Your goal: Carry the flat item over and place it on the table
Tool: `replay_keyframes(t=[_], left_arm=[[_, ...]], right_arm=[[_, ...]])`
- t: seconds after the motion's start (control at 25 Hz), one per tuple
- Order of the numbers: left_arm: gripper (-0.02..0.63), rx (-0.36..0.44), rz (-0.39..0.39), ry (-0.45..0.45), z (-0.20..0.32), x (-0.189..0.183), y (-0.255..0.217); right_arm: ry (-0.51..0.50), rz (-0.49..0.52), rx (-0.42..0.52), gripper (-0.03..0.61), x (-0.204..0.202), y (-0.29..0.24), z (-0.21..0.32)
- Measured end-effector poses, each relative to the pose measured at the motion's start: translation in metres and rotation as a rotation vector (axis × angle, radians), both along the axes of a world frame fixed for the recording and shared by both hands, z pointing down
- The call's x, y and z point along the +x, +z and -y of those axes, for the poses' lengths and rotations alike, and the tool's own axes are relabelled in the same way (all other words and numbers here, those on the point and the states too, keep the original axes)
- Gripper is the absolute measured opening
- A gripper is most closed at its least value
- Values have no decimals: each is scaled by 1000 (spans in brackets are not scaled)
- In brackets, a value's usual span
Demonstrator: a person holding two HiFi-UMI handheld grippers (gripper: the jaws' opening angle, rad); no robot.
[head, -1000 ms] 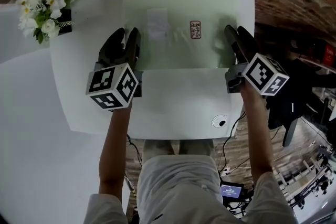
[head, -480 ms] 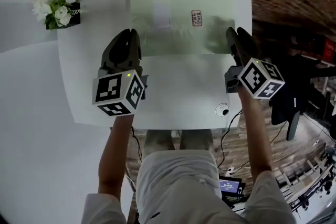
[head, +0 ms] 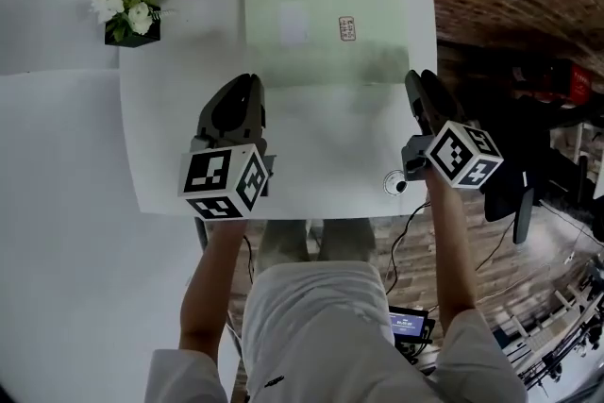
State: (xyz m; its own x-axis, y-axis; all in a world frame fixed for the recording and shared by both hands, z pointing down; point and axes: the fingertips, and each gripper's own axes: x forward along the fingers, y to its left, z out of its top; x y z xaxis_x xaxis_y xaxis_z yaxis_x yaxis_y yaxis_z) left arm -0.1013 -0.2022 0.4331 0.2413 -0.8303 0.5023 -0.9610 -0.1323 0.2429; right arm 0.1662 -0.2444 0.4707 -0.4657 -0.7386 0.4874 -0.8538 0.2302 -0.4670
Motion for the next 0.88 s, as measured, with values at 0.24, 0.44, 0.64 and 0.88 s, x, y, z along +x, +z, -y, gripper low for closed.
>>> replay_keyframes(t=[0.24,0.44,0.64,0.88], left_arm=[[49,5,-33,4,-34,3,-26],[49,28,-62,-1,-61,5,-50],[49,60,-76,-1,-87,6,-80],[49,79,-98,-10,-122,13,-105]], right_arm=[[-19,-18,36,163,-4,-36,-36],[-69,-45,60,160,-16,-66,-71],[-128,-55,89,158,-34,-98,-107],[-188,-62,136,158,-52,-137,-141]])
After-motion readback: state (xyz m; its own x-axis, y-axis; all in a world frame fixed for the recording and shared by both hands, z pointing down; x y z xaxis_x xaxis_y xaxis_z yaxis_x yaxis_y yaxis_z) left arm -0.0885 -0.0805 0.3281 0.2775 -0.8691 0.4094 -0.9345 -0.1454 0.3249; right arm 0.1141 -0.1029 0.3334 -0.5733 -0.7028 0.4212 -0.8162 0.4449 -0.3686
